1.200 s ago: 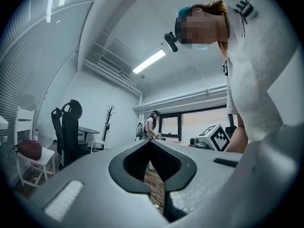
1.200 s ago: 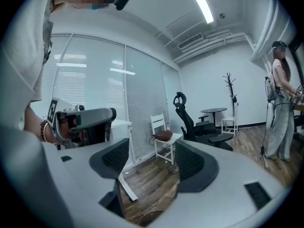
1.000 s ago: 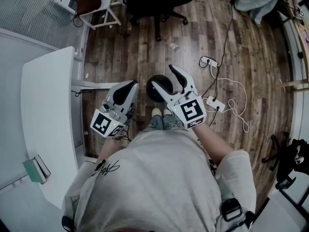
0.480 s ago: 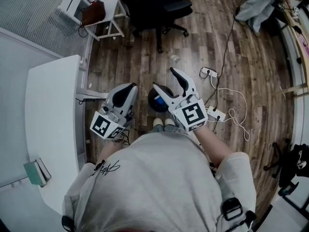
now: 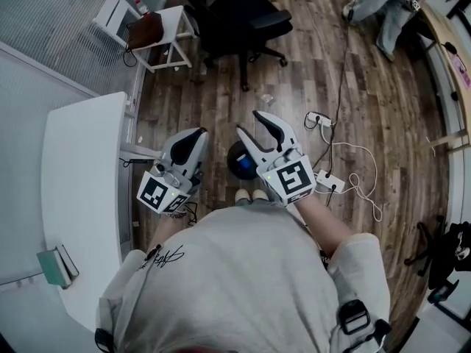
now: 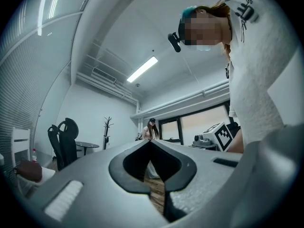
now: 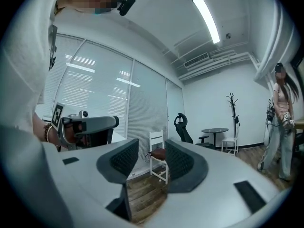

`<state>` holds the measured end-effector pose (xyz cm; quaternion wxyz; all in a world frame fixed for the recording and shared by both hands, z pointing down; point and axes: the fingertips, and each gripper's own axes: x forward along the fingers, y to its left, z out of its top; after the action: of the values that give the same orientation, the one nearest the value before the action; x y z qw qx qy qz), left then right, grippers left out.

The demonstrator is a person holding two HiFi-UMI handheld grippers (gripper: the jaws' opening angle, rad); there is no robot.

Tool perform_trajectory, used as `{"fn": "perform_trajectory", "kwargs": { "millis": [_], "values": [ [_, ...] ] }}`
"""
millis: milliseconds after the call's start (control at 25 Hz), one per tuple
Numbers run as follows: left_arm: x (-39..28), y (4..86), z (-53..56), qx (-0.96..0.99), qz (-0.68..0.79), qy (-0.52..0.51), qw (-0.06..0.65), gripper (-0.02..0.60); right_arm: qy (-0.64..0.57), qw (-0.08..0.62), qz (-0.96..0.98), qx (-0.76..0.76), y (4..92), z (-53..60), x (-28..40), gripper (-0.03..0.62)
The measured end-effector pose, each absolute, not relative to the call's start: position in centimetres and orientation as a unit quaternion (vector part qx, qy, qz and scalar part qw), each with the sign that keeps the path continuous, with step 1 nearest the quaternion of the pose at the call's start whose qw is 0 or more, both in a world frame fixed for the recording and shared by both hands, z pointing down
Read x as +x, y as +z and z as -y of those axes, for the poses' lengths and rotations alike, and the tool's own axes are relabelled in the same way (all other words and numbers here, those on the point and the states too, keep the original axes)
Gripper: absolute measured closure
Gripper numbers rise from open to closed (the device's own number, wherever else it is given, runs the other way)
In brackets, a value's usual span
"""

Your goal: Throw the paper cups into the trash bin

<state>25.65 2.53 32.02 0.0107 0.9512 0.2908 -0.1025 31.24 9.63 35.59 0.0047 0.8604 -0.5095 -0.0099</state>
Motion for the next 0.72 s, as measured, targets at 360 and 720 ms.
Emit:
{"fn": "perform_trajectory", "kwargs": {
  "millis": [360, 720],
  "values": [
    [25.92, 31.24, -2.60, 0.948, -0.296, -0.112, 0.009, 0.588, -0.014, 0.005, 0.514, 0.858, 34.87, -9.42, 30.92, 0.462],
    [26.32, 31.16, -3.41, 0.946, -0.302, -0.114, 0.009, 0.588, -0.020, 0.003, 0.512, 0.859, 34.86, -10.04, 31.12, 0.507]
  ]
}}
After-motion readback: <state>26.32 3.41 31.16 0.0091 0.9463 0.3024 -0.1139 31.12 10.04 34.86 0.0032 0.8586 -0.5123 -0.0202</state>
